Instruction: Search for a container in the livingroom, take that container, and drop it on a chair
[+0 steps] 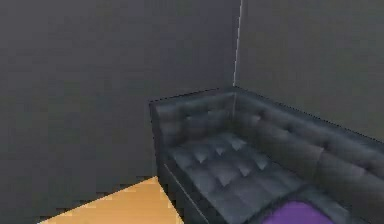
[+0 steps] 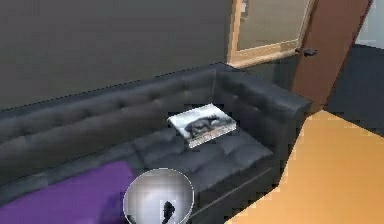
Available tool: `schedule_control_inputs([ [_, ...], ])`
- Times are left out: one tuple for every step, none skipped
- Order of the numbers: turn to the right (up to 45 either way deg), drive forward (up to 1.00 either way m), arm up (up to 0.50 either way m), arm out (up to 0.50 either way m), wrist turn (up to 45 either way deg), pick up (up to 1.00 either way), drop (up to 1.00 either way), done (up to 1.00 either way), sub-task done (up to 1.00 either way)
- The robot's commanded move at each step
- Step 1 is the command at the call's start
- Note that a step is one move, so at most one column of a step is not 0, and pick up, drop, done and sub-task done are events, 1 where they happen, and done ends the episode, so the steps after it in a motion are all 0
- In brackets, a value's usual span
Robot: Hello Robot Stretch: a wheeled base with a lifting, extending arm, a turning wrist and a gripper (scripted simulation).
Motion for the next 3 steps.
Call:
schedule_control_inputs([
  [45.0, 0.0, 0.0, 0.0, 0.0, 0.0, 0.0, 0.0, 0.0],
  [39.0, 0.0, 0.0, 0.0, 0.0, 0.0, 0.0, 0.0, 0.0],
  [-45.0, 0.0, 0.0, 0.0, 0.0, 0.0, 0.0, 0.0, 0.0],
])
